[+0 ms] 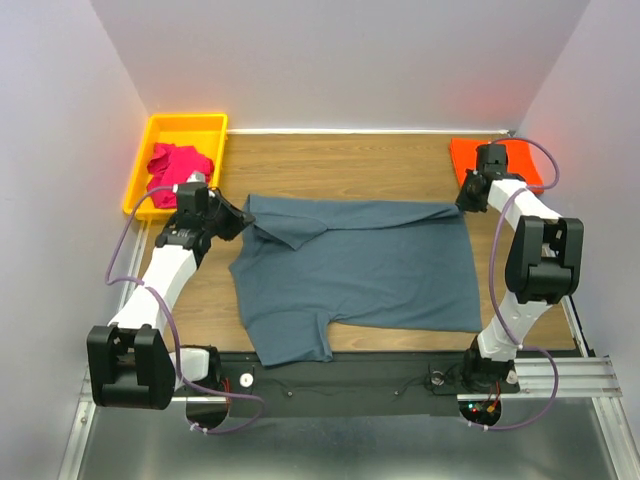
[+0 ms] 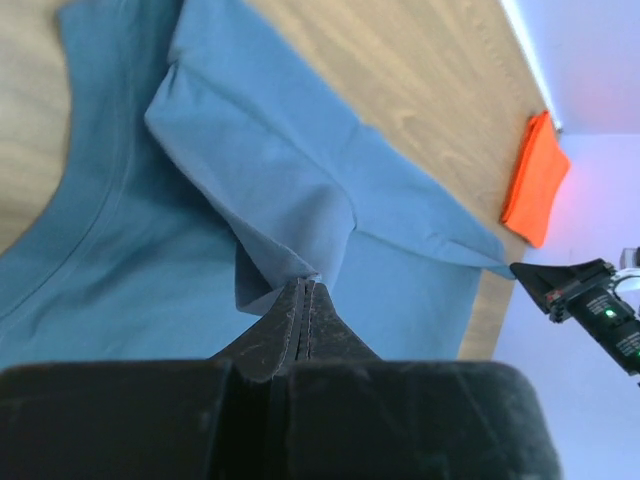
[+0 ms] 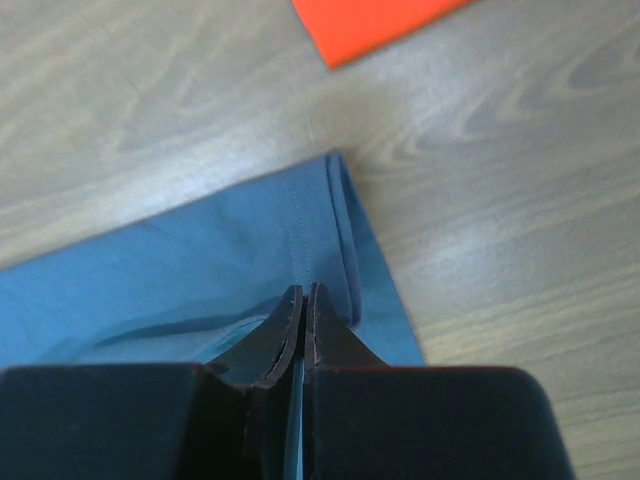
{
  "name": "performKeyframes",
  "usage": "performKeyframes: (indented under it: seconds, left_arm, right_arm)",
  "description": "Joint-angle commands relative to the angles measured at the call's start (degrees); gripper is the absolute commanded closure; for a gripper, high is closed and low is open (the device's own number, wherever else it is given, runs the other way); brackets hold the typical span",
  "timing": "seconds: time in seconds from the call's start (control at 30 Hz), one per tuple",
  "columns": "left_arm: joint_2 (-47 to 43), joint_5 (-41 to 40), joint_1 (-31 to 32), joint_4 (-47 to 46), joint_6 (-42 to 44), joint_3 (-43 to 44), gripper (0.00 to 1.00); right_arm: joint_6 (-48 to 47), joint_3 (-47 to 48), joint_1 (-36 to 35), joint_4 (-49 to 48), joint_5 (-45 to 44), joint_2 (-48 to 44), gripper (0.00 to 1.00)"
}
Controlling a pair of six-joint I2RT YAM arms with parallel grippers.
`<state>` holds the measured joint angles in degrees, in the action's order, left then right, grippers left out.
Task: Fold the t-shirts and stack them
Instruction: Fold the tshirt
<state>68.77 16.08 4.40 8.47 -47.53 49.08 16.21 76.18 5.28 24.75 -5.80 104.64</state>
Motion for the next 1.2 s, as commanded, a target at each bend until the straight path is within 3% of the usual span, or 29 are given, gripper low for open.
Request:
performKeyframes:
  seconds: [0.0,0.17,0.23,0.27,0.3,0.37,0.43,0.53,0.6,0.83,1.17]
  left_arm:
    - [-2.41,0.36,0.08,-2.23,-1.6,-4.41,1.0]
    - [-2.06,2.56,0.43,-4.34,-2.22,-9.43,0.97]
    - [-2.59,1.95,0.34,-4.25,-1.25,-11.28,0.9]
    - [-2.94,1.51,0.43,-3.82,-0.9,-11.63,0.86]
    - [-3.38,0.72,0.43,-3.38,-0.46,-11.99,0.72]
    - [-4.43,-2.27,0.43,-2.41,1.2,-11.73,0.61]
    - [-4.87,-5.16,0.34,-1.09,2.52,-10.68,0.42]
    - [-4.88,-9.47,0.34,0.75,6.38,-7.78,0.25]
    - [-3.92,-11.5,0.34,1.37,10.15,-4.8,0.19]
    - [8.29,-12.74,0.6,1.72,21.15,7.24,0.17]
    - [30.52,-15.02,3.06,1.99,23.18,22.72,0.21]
  right_arm:
    - [1.72,-1.73,0.35,-1.9,-1.32,-2.07,0.99]
    - [3.39,-4.2,0.26,-2.16,-3.51,-1.46,0.99]
    - [3.83,-4.72,0.26,-2.17,-4.22,-1.63,0.92]
    - [3.83,-4.99,0.26,-2.08,-4.22,-1.89,0.83]
    - [3.75,-5.25,0.35,-2.08,-4.3,-2.07,0.79]
    - [3.75,-6.04,0.35,-2.08,-4.39,-3.47,0.73]
    - [3.92,-7.36,0.35,-1.99,-4.83,-4.79,0.62]
    - [4.18,-8.77,0.35,-2.16,-5.27,-7.51,0.57]
    - [4.27,-8.68,0.35,-2.17,-5.01,-8.4,0.56]
    - [5.5,-5.61,0.35,-3.3,0.61,-8.75,0.56]
    - [7.17,-4.81,0.35,-6.12,5.45,-5.94,0.56]
